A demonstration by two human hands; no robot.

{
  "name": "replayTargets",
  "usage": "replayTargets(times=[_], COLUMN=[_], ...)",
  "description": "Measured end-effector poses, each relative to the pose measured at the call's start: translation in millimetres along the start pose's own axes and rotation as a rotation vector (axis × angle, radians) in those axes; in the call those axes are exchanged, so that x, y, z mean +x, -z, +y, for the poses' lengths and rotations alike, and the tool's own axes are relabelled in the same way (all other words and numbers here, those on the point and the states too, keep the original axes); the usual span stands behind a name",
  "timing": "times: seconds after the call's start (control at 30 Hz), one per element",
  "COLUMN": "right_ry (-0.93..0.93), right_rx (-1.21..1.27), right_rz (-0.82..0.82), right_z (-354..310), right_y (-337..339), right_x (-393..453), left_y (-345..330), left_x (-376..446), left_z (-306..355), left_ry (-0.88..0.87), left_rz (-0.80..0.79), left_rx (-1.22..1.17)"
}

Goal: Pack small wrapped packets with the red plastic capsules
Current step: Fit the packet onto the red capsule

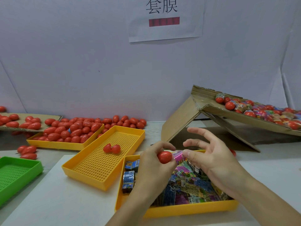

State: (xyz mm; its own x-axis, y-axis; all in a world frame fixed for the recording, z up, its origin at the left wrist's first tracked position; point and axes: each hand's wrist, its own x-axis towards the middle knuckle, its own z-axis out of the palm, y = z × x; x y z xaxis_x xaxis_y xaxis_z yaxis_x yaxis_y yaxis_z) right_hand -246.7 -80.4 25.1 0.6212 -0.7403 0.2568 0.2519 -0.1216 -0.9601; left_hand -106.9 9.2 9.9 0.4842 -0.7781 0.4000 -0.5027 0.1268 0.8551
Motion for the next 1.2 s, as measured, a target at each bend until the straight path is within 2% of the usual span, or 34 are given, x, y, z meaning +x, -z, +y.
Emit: replayTargets(times=[0.17,0.23,0.4,0.5,0.73,1.07,1.2], right_ry=[0.012,0.011,0.012,0.004,-0.115,-0.162,-0.278], right_rx=[-0.079,-0.090,-0.126,-0.184,-0.176,-0.179,-0.083], right_rz=[0.024,0.031,0.016,-0.018,-0.104,-0.047,-0.078], right_z=[1,1,-1,-3,-4,-1,-3], right_y=[0,-1,-3,-4,-9,-8,-7], right_x=[-1,0,-2,-4,-5,-3,-2], left_y=[0,-1,2,3,2,0,-1], left_x=[-2,-2,3,4,3,1,1], left_z=[3,2,0,0,0,2,1], left_ry=[-0.143,-0.130,0.015,0.043,0.028,-0.020,-0.006], left_rz=[0.008,0.032,0.067,0.091,0.078,0.037,0.025], left_rx=[0.119,0.109,-0.121,-0.176,-0.170,-0.130,-0.134])
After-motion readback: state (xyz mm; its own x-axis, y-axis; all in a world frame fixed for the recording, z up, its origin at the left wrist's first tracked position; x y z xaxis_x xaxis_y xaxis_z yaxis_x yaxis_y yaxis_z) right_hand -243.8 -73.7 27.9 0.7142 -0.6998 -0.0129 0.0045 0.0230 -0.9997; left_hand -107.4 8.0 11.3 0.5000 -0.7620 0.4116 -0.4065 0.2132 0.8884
